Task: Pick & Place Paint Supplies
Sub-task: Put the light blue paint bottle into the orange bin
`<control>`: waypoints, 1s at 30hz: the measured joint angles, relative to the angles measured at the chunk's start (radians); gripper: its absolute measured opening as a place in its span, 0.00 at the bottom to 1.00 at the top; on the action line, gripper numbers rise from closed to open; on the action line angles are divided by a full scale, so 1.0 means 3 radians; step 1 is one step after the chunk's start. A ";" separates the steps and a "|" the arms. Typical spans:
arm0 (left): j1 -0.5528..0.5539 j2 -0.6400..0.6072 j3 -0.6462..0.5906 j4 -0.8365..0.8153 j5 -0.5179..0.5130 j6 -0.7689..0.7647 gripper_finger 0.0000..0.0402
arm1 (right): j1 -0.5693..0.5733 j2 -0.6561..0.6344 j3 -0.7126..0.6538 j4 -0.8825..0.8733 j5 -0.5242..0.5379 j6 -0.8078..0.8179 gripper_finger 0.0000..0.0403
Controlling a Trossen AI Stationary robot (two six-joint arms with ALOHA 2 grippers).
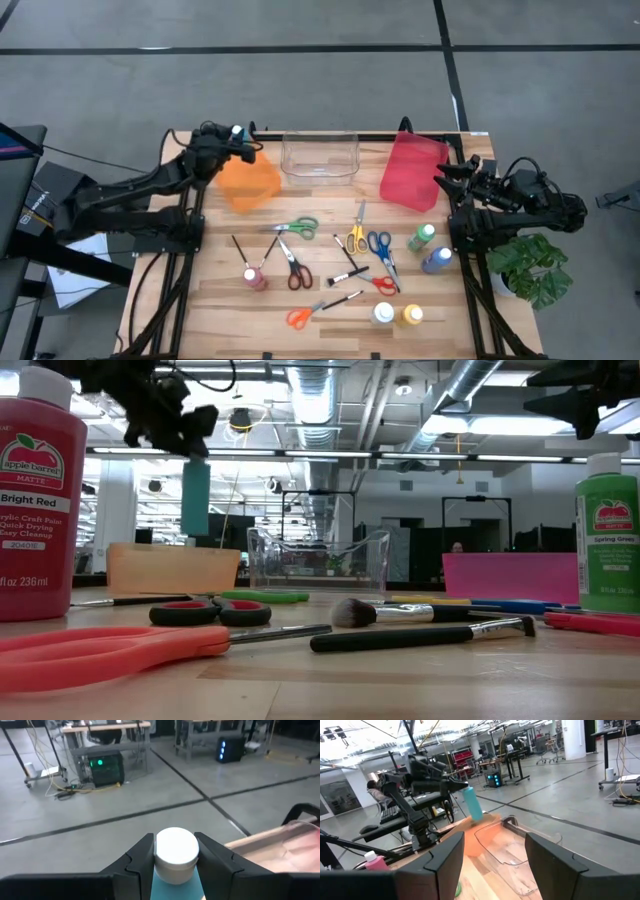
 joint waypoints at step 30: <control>0.1018 0.0940 -0.0918 0.1922 0.0669 0.0484 0.28 | 0.0001 0.0000 0.0000 0.0003 0.0185 0.0038 0.52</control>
